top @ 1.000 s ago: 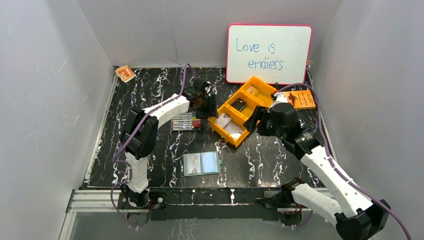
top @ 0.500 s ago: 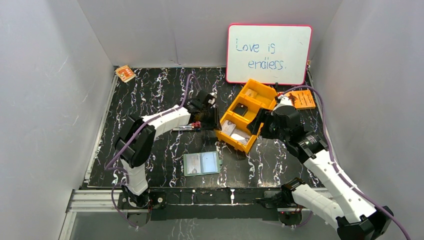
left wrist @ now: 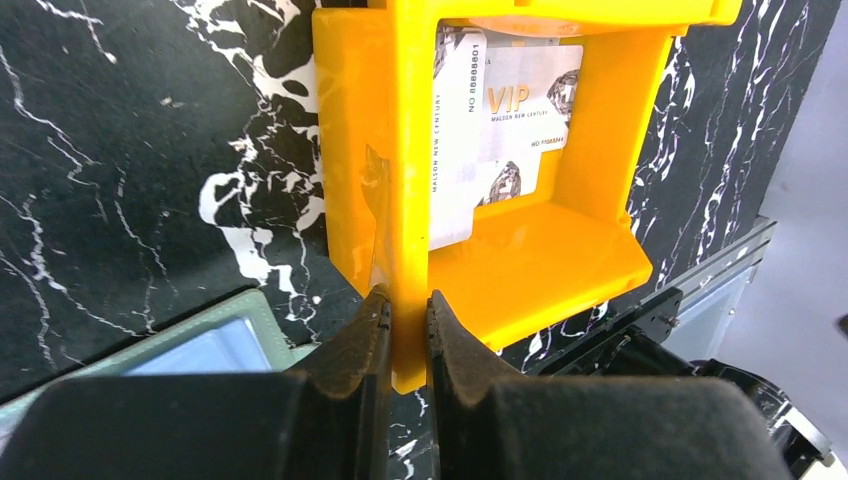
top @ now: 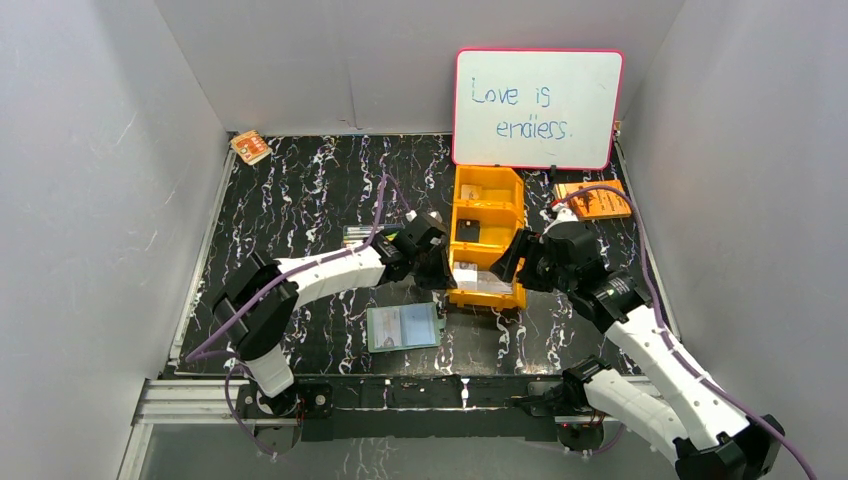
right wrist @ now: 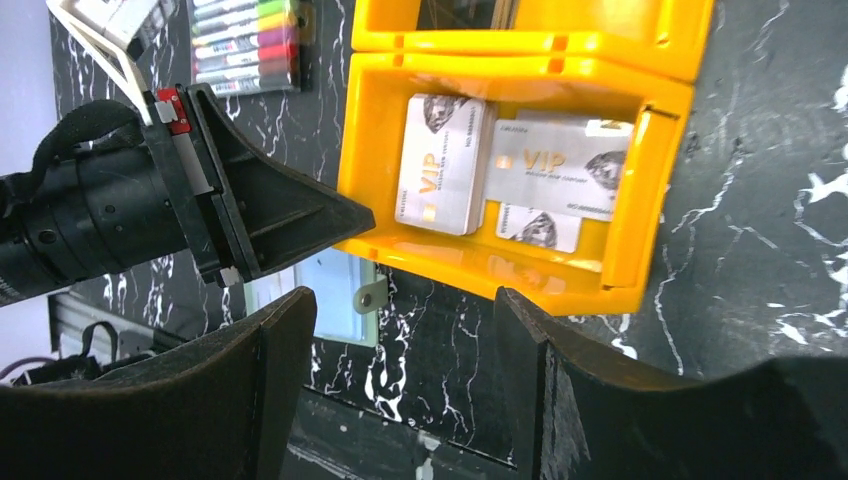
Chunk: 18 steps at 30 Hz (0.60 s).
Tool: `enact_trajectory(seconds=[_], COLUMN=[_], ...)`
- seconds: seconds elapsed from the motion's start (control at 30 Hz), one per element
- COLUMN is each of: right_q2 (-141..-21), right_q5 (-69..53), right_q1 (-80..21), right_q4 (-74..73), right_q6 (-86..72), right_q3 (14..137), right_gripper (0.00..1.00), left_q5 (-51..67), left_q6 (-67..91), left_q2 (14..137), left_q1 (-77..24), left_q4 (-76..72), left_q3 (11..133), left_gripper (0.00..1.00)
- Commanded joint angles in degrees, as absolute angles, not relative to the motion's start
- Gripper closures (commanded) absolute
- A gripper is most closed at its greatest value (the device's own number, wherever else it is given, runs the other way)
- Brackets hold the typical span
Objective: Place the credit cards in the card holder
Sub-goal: Adjust the storage box at the center of the board.
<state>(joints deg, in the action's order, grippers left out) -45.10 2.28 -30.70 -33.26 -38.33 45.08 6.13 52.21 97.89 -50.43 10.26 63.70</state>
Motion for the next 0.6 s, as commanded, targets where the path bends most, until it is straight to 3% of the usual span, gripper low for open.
enact_trajectory(seconds=[0.0,0.57], right_q2=[-46.8,-61.1], right_q5=[-3.7,-14.2], right_q1=[-30.4,-25.2], right_q4=[-29.6,-15.8], right_q6=[-40.0,-34.1], right_q3=[43.2,36.1], right_gripper=[0.26,0.26], left_q5=[5.1,1.4], left_q6=[57.1,48.7], left_q2=[97.0,96.2], left_q1=[-52.8,-52.8], left_q4=[10.5,15.6], left_q3=[61.3,59.0], left_gripper=[1.0,1.0])
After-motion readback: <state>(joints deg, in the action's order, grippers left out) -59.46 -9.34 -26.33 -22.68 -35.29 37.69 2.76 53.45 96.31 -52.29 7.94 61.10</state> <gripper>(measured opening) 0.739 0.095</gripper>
